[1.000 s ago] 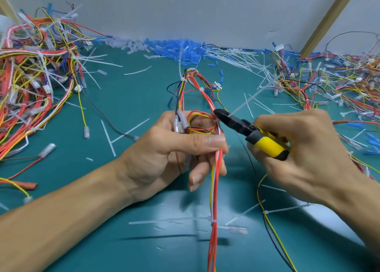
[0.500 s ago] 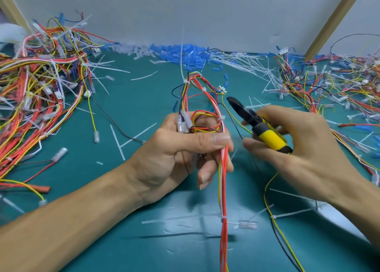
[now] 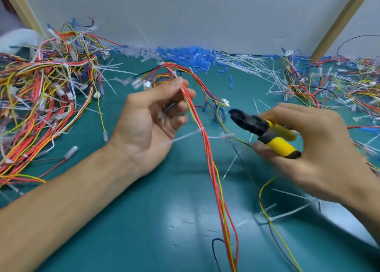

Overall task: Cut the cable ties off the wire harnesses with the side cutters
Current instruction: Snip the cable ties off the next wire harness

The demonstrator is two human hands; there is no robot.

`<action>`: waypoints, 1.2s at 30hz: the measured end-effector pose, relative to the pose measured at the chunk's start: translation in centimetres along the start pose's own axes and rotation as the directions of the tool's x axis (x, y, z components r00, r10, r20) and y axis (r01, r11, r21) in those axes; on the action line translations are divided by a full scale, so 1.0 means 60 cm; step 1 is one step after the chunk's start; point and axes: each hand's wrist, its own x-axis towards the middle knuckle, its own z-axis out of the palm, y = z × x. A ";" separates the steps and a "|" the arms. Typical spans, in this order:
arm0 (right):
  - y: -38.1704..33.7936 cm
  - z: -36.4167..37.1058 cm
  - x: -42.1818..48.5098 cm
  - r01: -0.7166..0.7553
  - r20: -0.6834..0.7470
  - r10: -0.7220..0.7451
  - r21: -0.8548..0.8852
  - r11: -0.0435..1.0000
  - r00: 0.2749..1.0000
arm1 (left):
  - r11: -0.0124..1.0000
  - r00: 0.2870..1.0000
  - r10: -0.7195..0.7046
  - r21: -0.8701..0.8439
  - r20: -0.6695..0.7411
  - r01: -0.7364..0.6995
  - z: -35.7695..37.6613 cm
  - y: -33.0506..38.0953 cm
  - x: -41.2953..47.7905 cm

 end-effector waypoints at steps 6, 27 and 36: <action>-0.001 0.017 -0.006 0.038 0.007 -0.038 -0.058 0.998 0.999 | 0.996 0.999 0.045 0.072 -0.020 -0.043 -0.004 -0.004 0.006; -0.043 0.006 -0.012 -0.026 0.188 0.068 -0.219 0.975 0.980 | 0.860 0.964 0.267 0.450 0.004 -0.240 -0.008 -0.038 0.003; -0.042 0.010 0.000 -0.374 0.169 0.350 0.144 0.916 0.922 | 0.915 0.873 -0.266 0.391 0.409 0.095 -0.006 -0.030 -0.016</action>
